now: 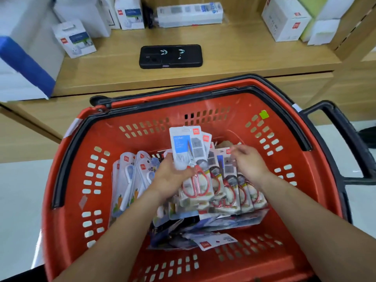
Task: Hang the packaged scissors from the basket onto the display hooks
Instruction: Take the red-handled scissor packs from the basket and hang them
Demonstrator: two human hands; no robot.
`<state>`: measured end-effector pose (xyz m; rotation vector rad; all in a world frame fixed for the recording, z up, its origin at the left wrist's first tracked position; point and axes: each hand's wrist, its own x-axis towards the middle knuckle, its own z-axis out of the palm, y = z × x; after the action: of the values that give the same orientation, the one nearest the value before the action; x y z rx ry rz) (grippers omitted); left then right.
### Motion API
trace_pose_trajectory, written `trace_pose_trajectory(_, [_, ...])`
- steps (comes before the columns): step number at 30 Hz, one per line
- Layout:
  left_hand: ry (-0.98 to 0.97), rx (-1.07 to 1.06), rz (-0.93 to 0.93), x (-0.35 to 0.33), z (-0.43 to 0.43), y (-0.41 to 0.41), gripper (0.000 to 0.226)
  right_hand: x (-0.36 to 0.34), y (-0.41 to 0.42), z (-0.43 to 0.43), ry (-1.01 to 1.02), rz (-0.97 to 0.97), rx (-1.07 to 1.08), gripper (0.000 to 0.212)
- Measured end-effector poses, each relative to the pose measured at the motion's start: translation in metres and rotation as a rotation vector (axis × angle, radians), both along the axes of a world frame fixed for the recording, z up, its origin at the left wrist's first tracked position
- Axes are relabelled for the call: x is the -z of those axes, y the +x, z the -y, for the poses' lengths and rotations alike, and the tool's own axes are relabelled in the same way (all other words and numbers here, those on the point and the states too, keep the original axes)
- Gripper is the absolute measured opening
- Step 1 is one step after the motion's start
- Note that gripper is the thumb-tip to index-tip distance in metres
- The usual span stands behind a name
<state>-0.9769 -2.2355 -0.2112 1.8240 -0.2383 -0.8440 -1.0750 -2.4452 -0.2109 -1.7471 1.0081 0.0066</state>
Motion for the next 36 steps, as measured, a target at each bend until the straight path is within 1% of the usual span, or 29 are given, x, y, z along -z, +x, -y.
trace_pose_trajectory(1, [0.032,0.015,0.014,0.003,-0.006,0.003,0.043,0.005,-0.001,0.002,-0.045,-0.075,0.002,0.026])
trace_pose_trajectory(4, [0.064,-0.002,0.007,0.015,-0.020,0.000,0.044,0.011,-0.010,-0.008,-0.177,-0.278,-0.110,0.036])
trace_pose_trajectory(6, [0.061,-0.029,0.021,0.021,-0.025,-0.006,0.044,0.010,-0.020,-0.020,-0.306,-0.329,-0.141,0.046])
trace_pose_trajectory(7, [0.069,-0.028,0.040,0.025,-0.026,-0.008,0.042,0.009,-0.024,-0.023,-0.331,-0.331,-0.131,0.047])
trace_pose_trajectory(8, [0.054,-0.038,0.049,0.027,-0.025,-0.011,0.041,0.009,-0.026,-0.024,-0.321,-0.318,-0.123,0.044])
trace_pose_trajectory(11, [0.052,-0.022,0.064,0.030,-0.024,-0.013,0.044,0.007,-0.028,-0.025,-0.185,-0.218,-0.142,0.032])
trace_pose_trajectory(13, [0.055,0.009,0.064,0.031,-0.022,-0.013,0.054,0.005,-0.023,-0.029,-0.104,-0.164,-0.168,0.033])
trace_pose_trajectory(14, [0.064,0.023,0.057,0.030,-0.022,-0.013,0.059,0.007,-0.021,-0.030,-0.056,-0.163,-0.197,0.038])
trace_pose_trajectory(15, [0.076,0.032,0.056,0.031,-0.022,-0.013,0.060,0.008,-0.020,-0.033,-0.009,-0.181,-0.234,0.048])
trace_pose_trajectory(17, [0.090,0.034,0.055,0.032,-0.022,-0.013,0.058,0.013,-0.018,-0.037,0.063,-0.216,-0.259,0.084])
trace_pose_trajectory(18, [0.089,0.035,0.052,0.031,-0.021,-0.013,0.055,0.018,-0.019,-0.036,0.101,-0.203,-0.254,0.098])
trace_pose_trajectory(19, [0.092,0.036,0.043,0.031,-0.022,-0.013,0.053,0.025,-0.019,-0.033,0.125,-0.176,-0.242,0.105])
trace_pose_trajectory(20, [0.091,0.037,0.029,0.028,-0.022,-0.013,0.053,0.033,-0.021,-0.030,0.139,-0.155,-0.222,0.105])
trace_pose_trajectory(21, [0.087,0.024,0.005,0.027,-0.022,-0.013,0.053,0.033,-0.022,-0.029,0.146,-0.131,-0.204,0.098])
trace_pose_trajectory(24, [0.066,0.012,-0.050,0.022,-0.024,-0.012,0.052,0.021,-0.024,-0.032,0.159,-0.081,-0.138,0.063])
trace_pose_trajectory(26, [0.032,-0.008,-0.096,0.015,-0.026,-0.011,0.054,0.012,-0.025,-0.033,0.170,-0.070,-0.104,0.050])
trace_pose_trajectory(30, [-0.043,-0.050,-0.133,-0.010,-0.025,-0.010,0.057,-0.020,-0.026,-0.026,0.176,-0.016,-0.116,0.037])
trace_pose_trajectory(34, [-0.103,-0.050,-0.122,-0.046,-0.023,-0.005,0.055,-0.068,-0.030,-0.020,0.185,0.090,-0.104,0.036])
trace_pose_trajectory(36, [-0.123,-0.074,-0.069,-0.070,-0.027,-0.003,0.056,-0.090,-0.034,-0.023,0.176,0.170,-0.047,0.035])
